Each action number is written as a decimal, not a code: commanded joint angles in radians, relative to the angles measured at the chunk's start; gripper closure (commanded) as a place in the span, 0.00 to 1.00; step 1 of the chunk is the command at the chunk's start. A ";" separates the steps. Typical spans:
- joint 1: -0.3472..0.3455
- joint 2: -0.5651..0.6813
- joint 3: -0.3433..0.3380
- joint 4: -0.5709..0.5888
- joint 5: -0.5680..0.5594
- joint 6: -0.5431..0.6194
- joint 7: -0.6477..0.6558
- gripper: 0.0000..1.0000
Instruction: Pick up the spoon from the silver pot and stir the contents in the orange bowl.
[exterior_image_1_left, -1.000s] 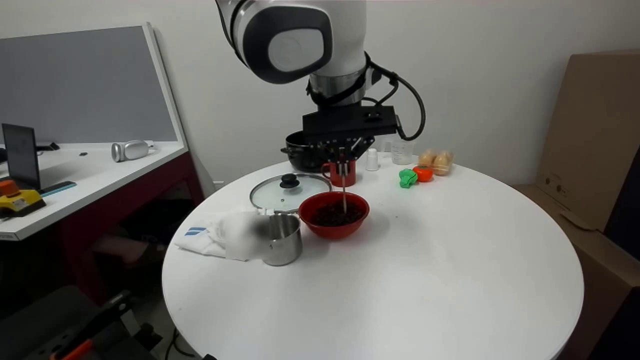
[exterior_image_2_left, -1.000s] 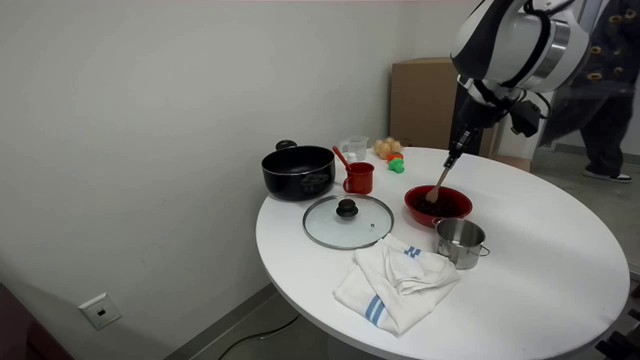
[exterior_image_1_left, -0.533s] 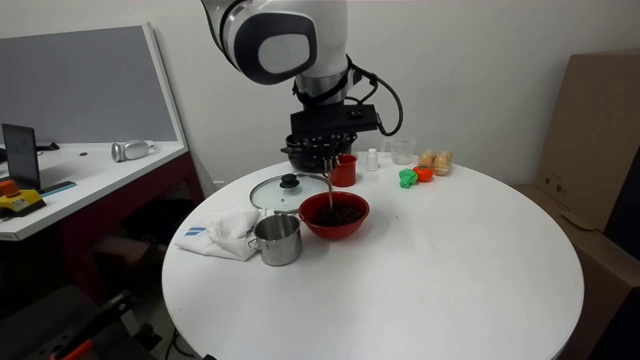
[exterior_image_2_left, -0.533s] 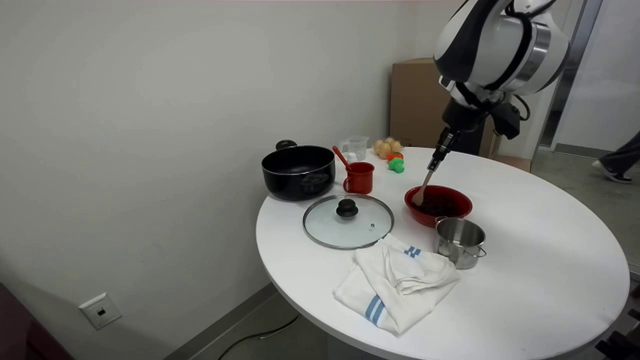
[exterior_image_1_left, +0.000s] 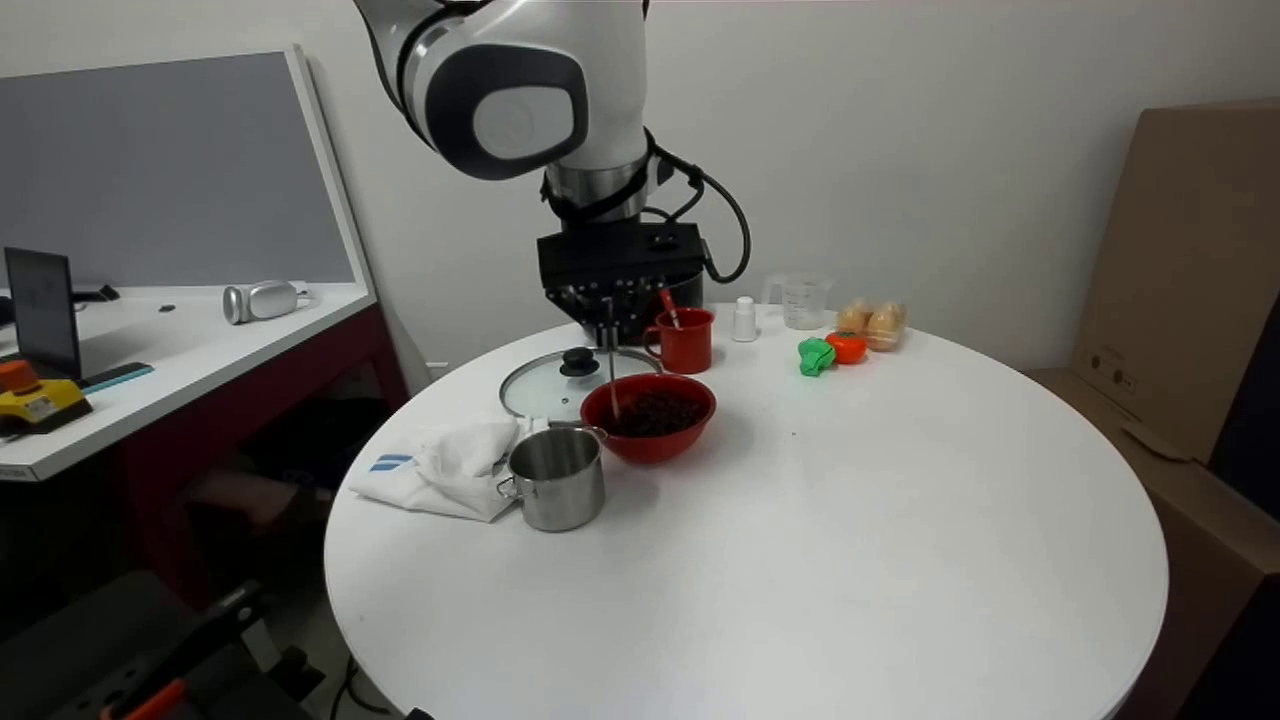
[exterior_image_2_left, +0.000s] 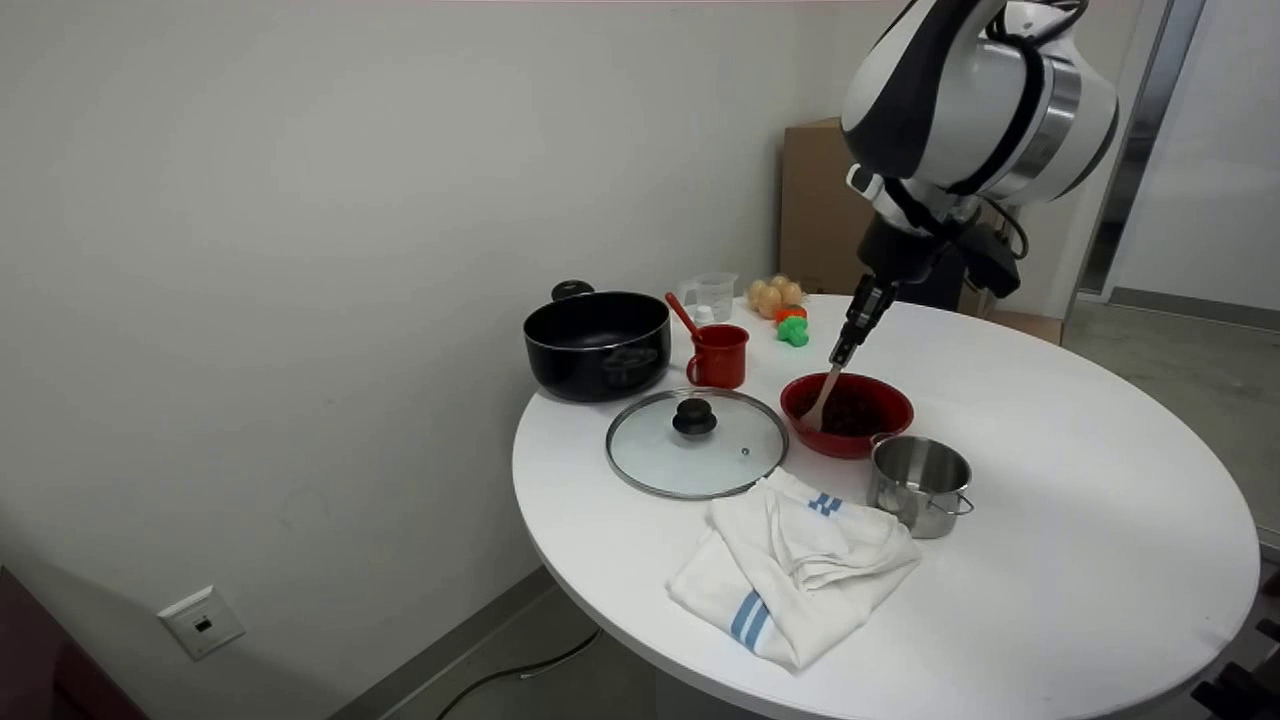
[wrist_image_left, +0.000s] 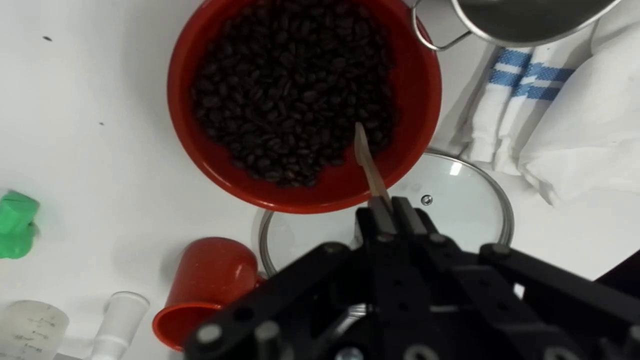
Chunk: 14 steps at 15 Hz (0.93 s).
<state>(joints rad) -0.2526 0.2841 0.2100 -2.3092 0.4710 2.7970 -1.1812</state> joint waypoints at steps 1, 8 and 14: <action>-0.022 -0.045 0.018 -0.068 0.048 -0.027 -0.049 0.99; -0.039 -0.030 -0.063 -0.065 0.013 -0.026 -0.020 0.99; -0.028 0.005 -0.114 0.009 -0.034 -0.028 0.007 0.99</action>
<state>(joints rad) -0.2933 0.2648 0.1135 -2.3495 0.4726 2.7868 -1.1971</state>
